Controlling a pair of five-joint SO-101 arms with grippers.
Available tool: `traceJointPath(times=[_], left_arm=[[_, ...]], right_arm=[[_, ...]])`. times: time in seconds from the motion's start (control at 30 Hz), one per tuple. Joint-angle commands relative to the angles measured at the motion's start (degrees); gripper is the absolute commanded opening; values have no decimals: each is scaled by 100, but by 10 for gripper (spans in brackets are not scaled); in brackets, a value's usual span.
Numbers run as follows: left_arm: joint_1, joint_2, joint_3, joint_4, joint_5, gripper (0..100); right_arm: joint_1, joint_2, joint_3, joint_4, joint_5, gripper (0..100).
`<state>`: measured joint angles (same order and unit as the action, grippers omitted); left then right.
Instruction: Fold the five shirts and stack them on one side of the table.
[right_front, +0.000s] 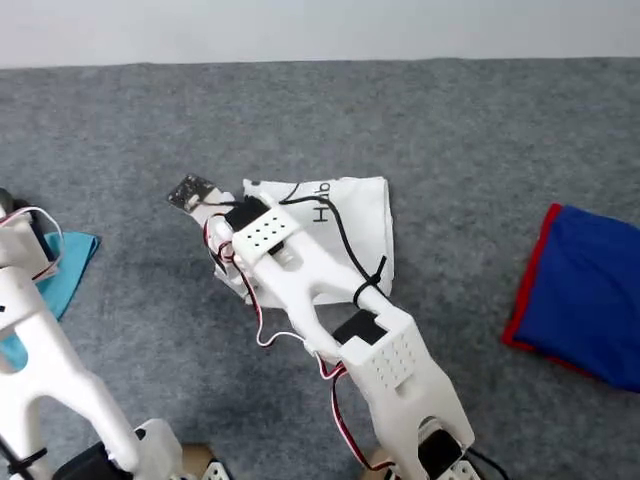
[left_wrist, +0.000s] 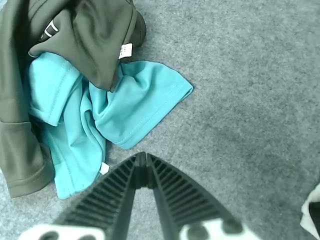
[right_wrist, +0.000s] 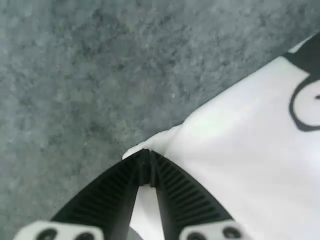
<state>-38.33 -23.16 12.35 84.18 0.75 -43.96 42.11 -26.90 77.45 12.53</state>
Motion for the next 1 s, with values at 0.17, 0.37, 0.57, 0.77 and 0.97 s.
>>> traceJointPath(times=[0.17,0.37,0.57,0.77,0.97], left_arm=[[35,-211,-31,-105,35,5],[35,-211,-31,-114,35,5],[35,-211,-31,-97,35,5],[9,-211,-31,-88,35,5],[26,-211,-31,-88,35,5]], right_arm=[[180,-884,-44,840,905,11],[488,-1420,-44,-365,897,15],[813,-919,-44,-2044,905,13],[1015,189,-44,-3284,941,13],[1341,541,-563,-3371,941,11]])
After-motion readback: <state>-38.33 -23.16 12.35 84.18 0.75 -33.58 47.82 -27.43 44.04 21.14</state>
